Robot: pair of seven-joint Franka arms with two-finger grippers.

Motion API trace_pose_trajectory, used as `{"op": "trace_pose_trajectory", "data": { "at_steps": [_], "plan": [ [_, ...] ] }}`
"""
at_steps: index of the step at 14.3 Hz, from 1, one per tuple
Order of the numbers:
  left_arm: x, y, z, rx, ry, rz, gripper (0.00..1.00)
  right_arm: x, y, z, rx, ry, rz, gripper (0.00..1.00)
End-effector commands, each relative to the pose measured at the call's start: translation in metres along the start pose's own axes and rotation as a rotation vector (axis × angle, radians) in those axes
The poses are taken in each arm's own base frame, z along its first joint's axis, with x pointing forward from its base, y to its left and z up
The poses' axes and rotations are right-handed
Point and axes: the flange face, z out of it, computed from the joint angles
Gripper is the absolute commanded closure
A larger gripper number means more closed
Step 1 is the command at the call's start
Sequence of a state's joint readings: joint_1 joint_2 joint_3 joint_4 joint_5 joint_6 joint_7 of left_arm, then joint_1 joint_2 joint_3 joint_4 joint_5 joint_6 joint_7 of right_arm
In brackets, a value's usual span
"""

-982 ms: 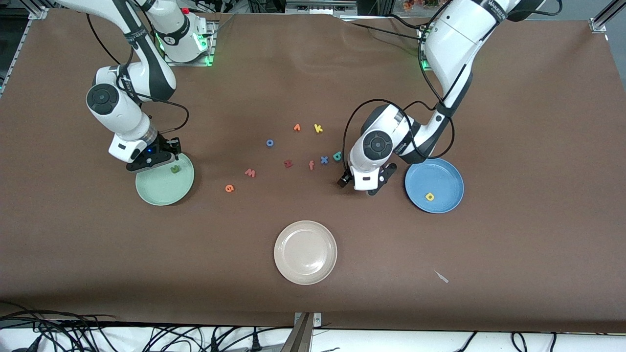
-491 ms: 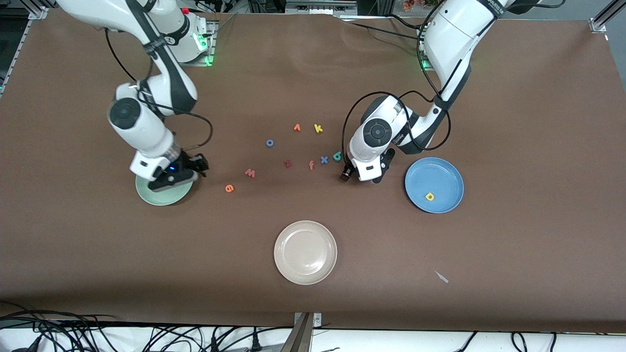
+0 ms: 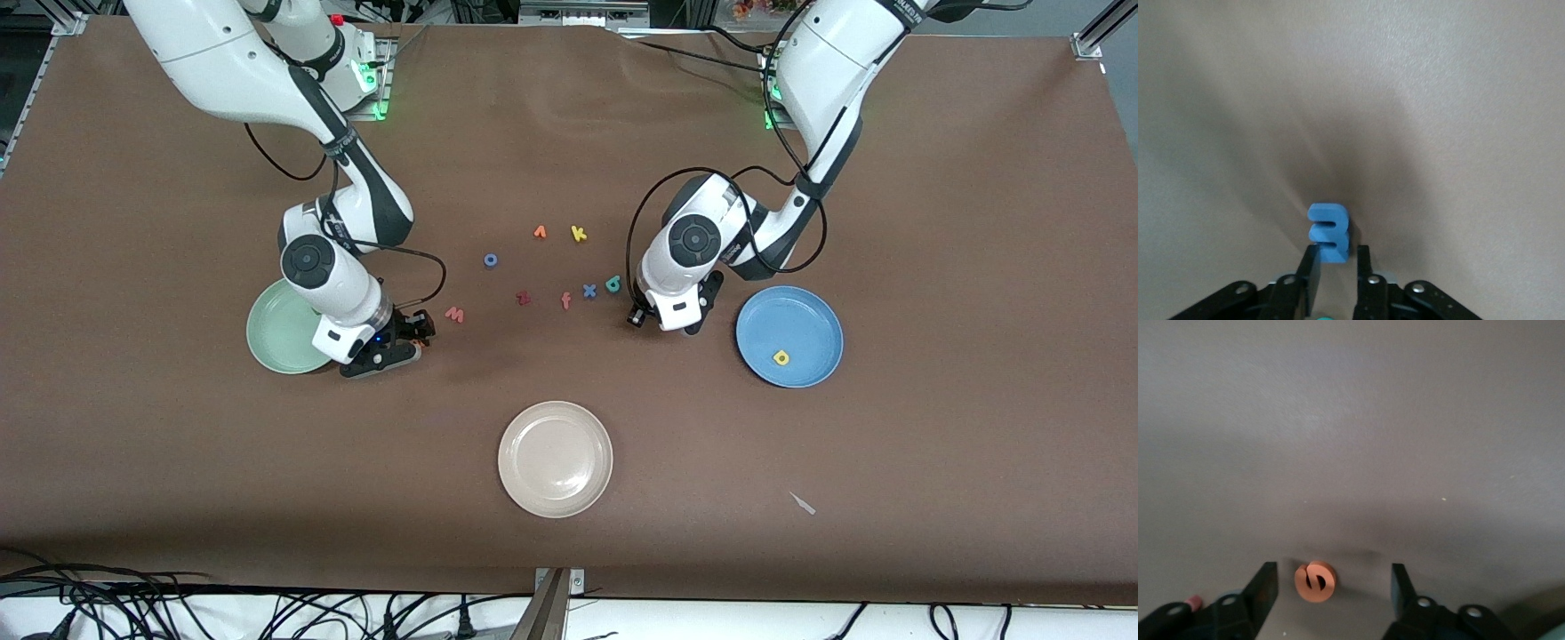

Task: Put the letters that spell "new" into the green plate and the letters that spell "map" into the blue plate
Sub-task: 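Grasp the blue letter with the left gripper while the right gripper grasps orange, then drop the blue letter with the left gripper while the right gripper drops orange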

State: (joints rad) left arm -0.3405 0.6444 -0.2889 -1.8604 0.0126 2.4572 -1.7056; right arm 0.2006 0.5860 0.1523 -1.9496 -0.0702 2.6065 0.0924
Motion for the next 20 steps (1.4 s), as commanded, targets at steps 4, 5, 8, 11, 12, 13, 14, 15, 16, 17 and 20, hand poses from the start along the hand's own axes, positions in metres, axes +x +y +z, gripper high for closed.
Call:
{"op": "trace_pose_trajectory", "data": {
  "at_steps": [4,5,8,11,12,13,14,15,16,17,20],
  "plan": [
    [0.001,-0.007,-0.004,-0.012,0.022,0.005,0.50,-0.002,-0.024,0.012,0.015,0.005,0.048,0.29],
    [0.001,-0.008,-0.003,-0.007,0.022,0.005,0.47,-0.005,-0.025,0.014,0.015,0.007,0.048,0.30],
    [0.002,-0.012,0.002,0.002,0.034,0.023,0.50,-0.011,-0.026,0.019,0.012,0.012,0.038,0.38],
    [0.002,-0.016,0.011,0.001,0.059,0.056,0.76,-0.013,-0.024,0.019,0.009,0.009,0.031,0.48],
    [0.002,-0.017,0.010,0.001,0.059,0.053,0.93,-0.012,-0.024,0.017,0.008,0.011,0.030,0.54],
    [0.002,-0.016,0.010,0.000,0.059,0.053,1.00,-0.012,-0.024,0.016,0.008,0.009,0.029,0.63],
    [0.002,-0.015,0.008,-0.002,0.059,0.052,1.00,-0.012,-0.024,0.016,0.007,0.008,0.026,0.68],
    [0.004,-0.014,0.003,-0.001,0.062,0.055,1.00,-0.012,-0.024,0.014,0.007,0.011,0.025,0.73],
    [0.007,-0.012,-0.004,0.000,0.066,0.053,1.00,-0.011,-0.024,0.012,0.007,0.013,0.020,0.77],
    [0.015,-0.010,-0.017,0.016,0.080,0.049,1.00,-0.011,-0.023,0.010,0.006,0.016,0.018,0.80],
    [0.041,-0.013,-0.056,0.104,0.123,0.167,1.00,-0.006,-0.014,-0.020,-0.011,0.002,-0.003,0.80]
  ]
}}
